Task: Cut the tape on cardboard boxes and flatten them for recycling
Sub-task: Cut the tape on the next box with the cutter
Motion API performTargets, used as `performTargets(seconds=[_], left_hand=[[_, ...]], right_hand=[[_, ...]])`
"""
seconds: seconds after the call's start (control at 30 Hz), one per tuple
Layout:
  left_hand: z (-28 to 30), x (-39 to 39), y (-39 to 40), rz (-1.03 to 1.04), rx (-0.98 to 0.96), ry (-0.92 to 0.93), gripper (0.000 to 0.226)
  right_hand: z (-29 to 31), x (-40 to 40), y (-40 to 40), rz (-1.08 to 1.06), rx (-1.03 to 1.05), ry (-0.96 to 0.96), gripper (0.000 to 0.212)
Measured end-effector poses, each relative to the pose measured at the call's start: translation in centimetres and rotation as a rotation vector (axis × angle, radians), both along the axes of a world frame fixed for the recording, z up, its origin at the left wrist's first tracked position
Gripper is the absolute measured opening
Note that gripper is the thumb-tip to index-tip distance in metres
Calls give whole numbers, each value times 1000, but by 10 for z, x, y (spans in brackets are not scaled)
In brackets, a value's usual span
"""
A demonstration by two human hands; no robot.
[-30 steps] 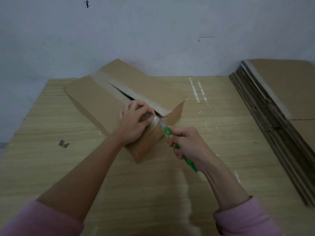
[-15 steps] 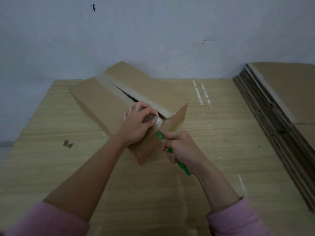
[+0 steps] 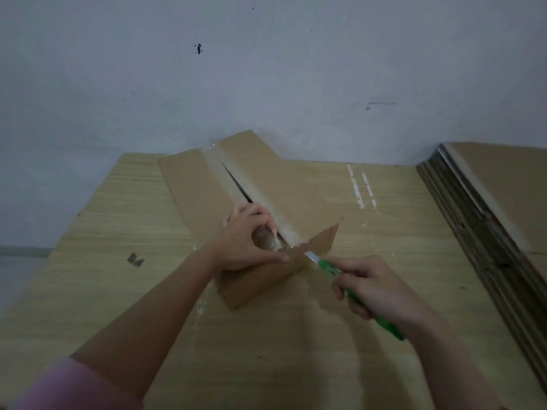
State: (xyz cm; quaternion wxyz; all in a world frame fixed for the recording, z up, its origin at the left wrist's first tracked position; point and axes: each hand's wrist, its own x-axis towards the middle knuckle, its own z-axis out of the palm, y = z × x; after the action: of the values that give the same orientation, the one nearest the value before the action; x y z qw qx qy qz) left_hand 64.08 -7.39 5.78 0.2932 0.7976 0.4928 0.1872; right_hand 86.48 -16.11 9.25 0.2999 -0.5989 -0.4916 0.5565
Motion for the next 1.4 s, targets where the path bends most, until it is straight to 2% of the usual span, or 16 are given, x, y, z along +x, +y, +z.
performTargets(seconds=[0.1,0.2,0.33,0.43,0.47,0.53,0.6,0.7,0.73,0.8,0.87,0.93,1.0,1.1,1.2,1.4], left_hand=[[5,-3,0,-48,-35,-18,27],[15,-8,-2,-99,-39,-143,12],[28,-29,-5,-166,-113,-90,22],[33,-52,-2,-219,-167,-71,26],[33,-57,-1,-209,-177,-125,30],[31,-62,-1,-150,-162,-260,36],[26,-62,-2,-30,-128,-357,40],[20,-63,7,312,-174,-740,42],[18,-64,13,442,-86,-728,40],[13,-65,29,666,107,-321,45],[11,-59,39,764,44,63,61],[4,-53,42,700,-30,277,74],[-6,-52,40,561,30,416,89],[-16,-57,36,415,135,381,104],[-16,-52,33,253,196,282,96],[-4,-42,69,-162,79,208,79]], right_hand=[[15,14,6,-66,67,11,45],[17,10,24,-141,171,-5,43],[13,-8,55,-154,239,-90,48],[3,-22,86,-137,357,-285,16],[-1,-28,95,-130,380,-396,10],[-11,-39,105,-93,359,-551,36],[-21,-51,108,-44,325,-573,42],[-24,-64,99,-66,292,-547,38],[-22,-65,95,-56,282,-546,40],[-15,-67,84,59,245,-542,42],[-9,-70,77,168,194,-490,40],[-8,-73,82,102,223,-452,34],[-11,-70,100,-62,332,-500,28],[-12,-55,130,-170,438,-688,33],[-13,-33,138,-136,317,-778,38],[-20,-6,88,-146,206,-695,40]])
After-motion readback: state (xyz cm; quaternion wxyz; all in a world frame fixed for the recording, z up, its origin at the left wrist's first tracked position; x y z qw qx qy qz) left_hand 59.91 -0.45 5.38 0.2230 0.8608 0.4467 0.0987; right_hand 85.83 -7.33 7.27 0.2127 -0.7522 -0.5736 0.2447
